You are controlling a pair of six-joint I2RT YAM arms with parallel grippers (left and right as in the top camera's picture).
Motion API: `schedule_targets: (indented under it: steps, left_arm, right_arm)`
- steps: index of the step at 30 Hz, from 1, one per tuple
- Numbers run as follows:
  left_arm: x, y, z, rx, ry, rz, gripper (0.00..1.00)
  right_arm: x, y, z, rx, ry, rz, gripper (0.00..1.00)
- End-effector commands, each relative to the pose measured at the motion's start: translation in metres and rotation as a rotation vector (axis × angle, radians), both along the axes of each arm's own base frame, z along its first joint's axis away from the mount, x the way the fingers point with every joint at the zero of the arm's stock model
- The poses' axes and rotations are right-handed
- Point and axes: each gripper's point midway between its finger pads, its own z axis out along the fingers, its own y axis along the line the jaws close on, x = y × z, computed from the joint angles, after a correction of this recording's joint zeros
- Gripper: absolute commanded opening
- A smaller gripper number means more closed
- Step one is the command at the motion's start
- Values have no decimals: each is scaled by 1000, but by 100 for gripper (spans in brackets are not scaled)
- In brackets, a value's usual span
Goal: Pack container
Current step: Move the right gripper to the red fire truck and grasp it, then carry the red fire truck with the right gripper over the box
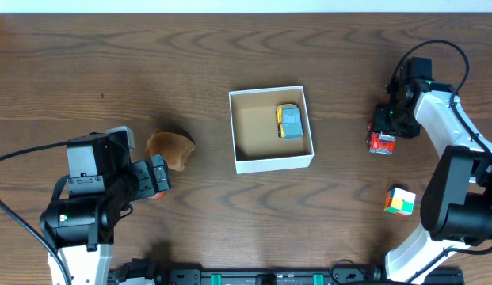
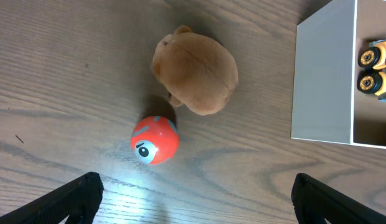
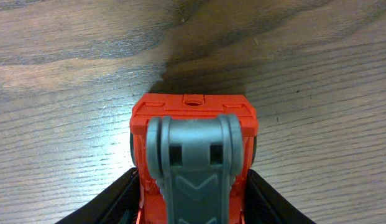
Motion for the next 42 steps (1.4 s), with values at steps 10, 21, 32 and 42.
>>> schedule_targets:
  steps: [10,21,32,42]
  left_arm:
    - [2,-2,6,-2,-15,-16,98]
    - [2,-2,6,-2,-15,-16,98]
    - [2,-2,6,-3,-15,-16,98]
    - [2,-2,6,-3,-15,-16,98]
  right_arm:
    - [4,31,14,-8,-35,85,1]
    - [6,57,82,-41,-205,136,1]
    - [-10,136,164,38,-445,243,1]
    - [-37,247,198,133,-609,325,1]
